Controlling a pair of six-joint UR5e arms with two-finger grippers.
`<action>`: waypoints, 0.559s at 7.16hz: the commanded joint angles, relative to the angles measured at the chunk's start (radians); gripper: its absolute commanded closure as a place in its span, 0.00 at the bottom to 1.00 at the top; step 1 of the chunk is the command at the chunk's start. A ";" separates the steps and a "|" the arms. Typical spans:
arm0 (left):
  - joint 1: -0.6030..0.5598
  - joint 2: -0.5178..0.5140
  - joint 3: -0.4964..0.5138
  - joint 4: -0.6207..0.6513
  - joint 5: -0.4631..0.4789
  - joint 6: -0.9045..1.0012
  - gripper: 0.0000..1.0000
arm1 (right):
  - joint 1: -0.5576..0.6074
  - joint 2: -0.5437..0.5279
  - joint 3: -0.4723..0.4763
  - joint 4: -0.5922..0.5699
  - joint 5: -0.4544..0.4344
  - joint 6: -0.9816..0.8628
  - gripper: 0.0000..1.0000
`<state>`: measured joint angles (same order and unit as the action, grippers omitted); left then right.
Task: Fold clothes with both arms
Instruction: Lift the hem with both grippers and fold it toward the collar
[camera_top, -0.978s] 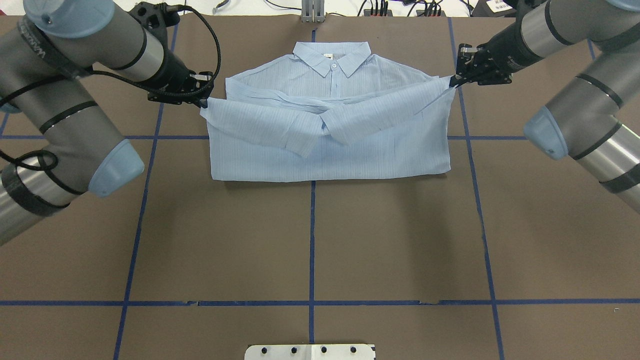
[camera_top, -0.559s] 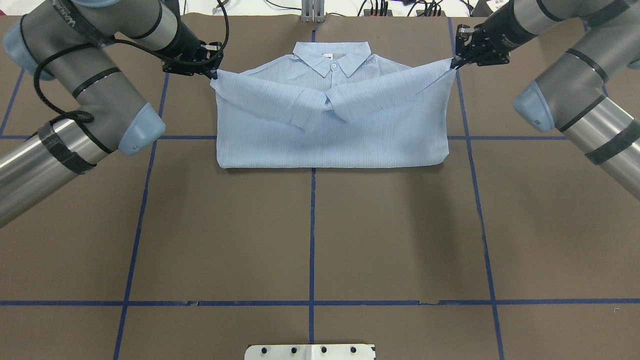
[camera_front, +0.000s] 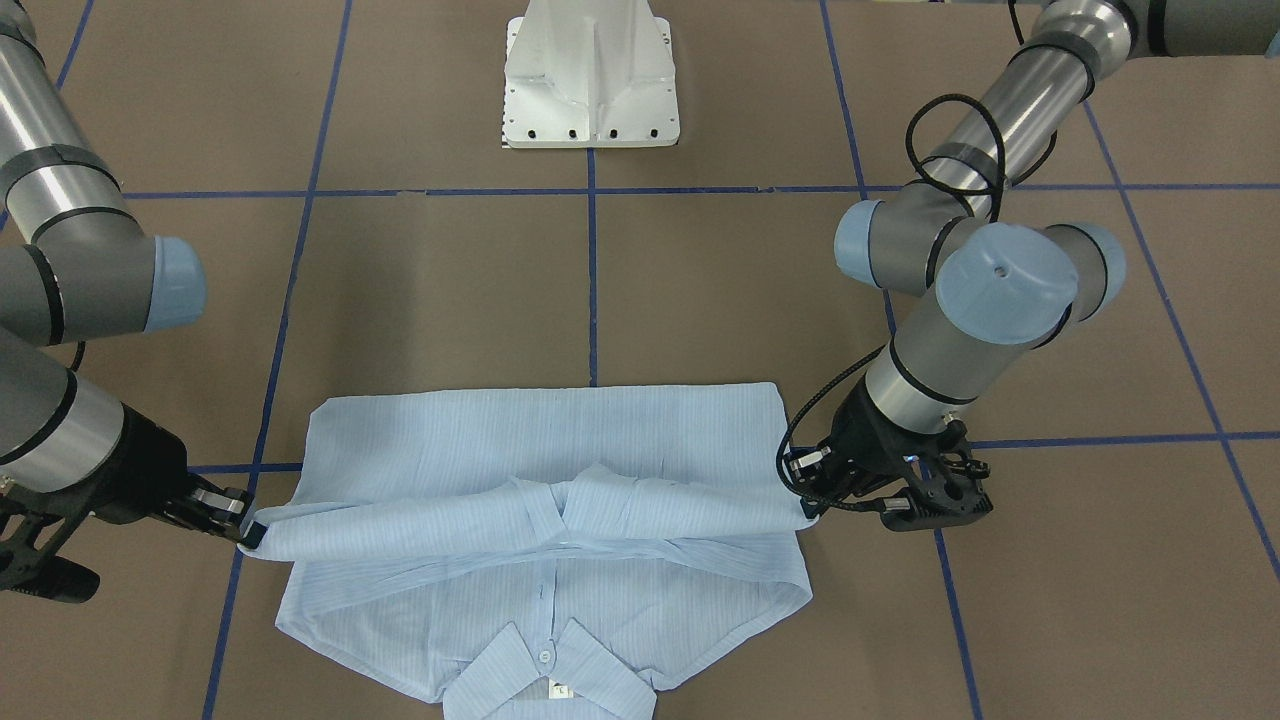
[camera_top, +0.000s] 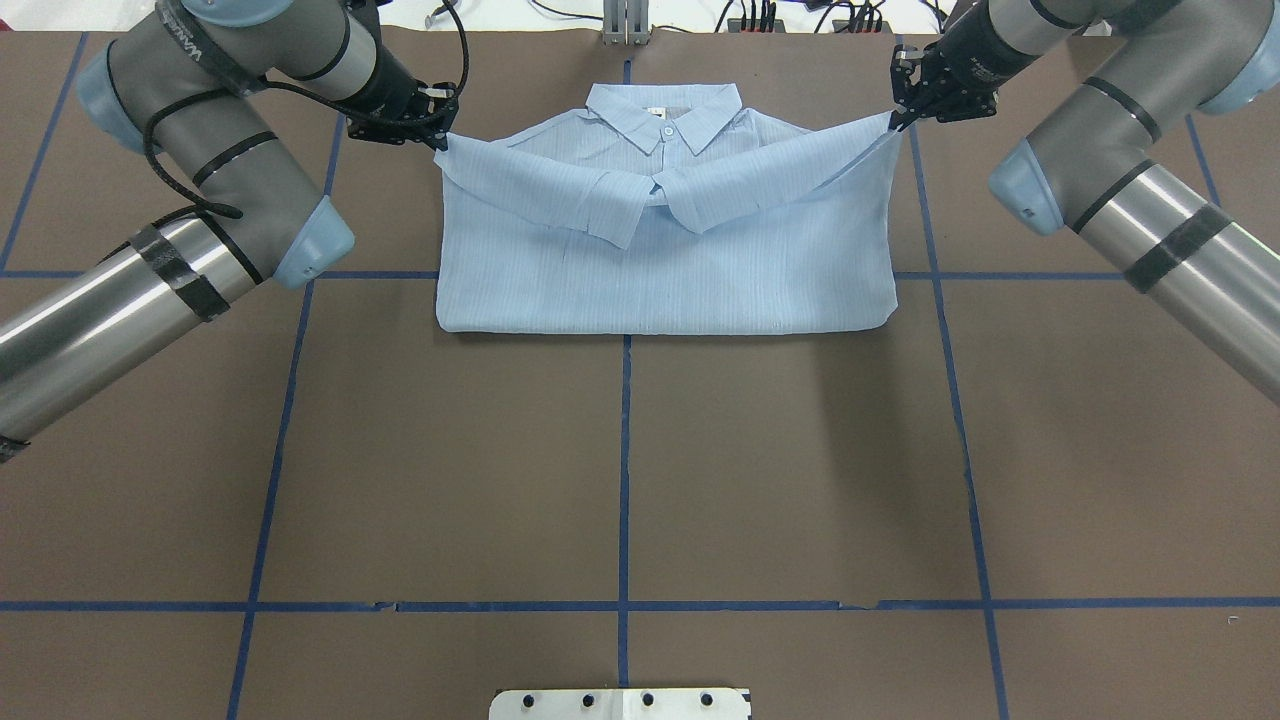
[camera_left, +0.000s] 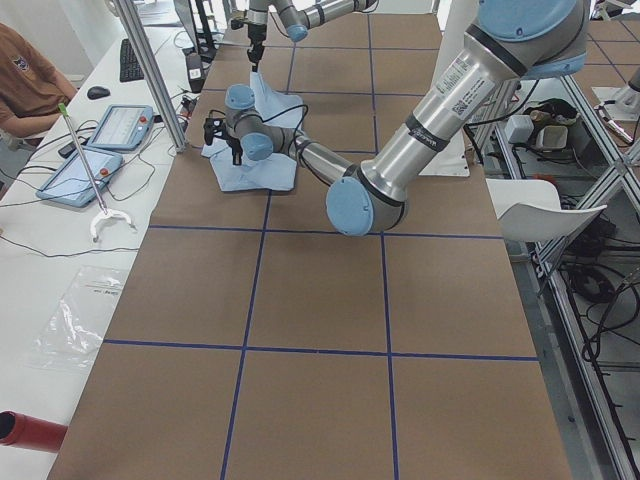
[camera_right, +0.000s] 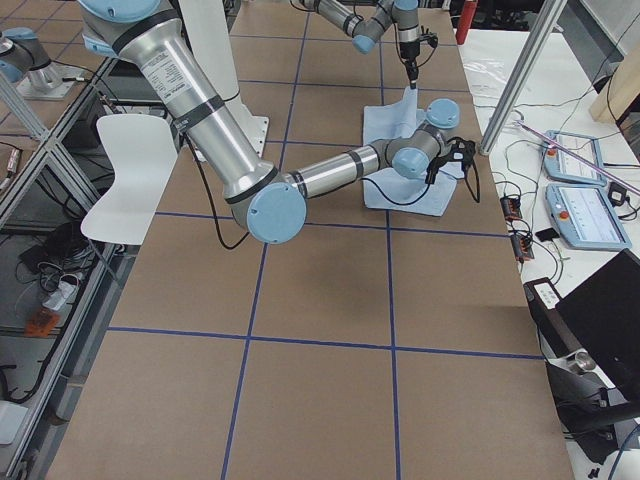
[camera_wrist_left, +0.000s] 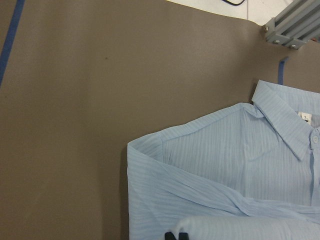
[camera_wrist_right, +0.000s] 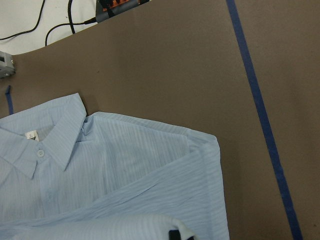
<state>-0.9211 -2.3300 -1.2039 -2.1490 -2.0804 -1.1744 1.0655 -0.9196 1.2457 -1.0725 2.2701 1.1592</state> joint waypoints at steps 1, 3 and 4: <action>0.001 -0.015 0.087 -0.086 0.005 -0.001 1.00 | -0.027 0.051 -0.084 0.002 -0.041 -0.006 1.00; 0.002 -0.019 0.087 -0.088 0.006 -0.002 1.00 | -0.027 0.053 -0.089 0.003 -0.041 -0.006 1.00; 0.001 -0.017 0.087 -0.088 0.006 -0.002 0.32 | -0.027 0.061 -0.091 0.003 -0.067 -0.006 0.01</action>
<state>-0.9194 -2.3475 -1.1181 -2.2349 -2.0742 -1.1760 1.0393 -0.8660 1.1585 -1.0697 2.2234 1.1536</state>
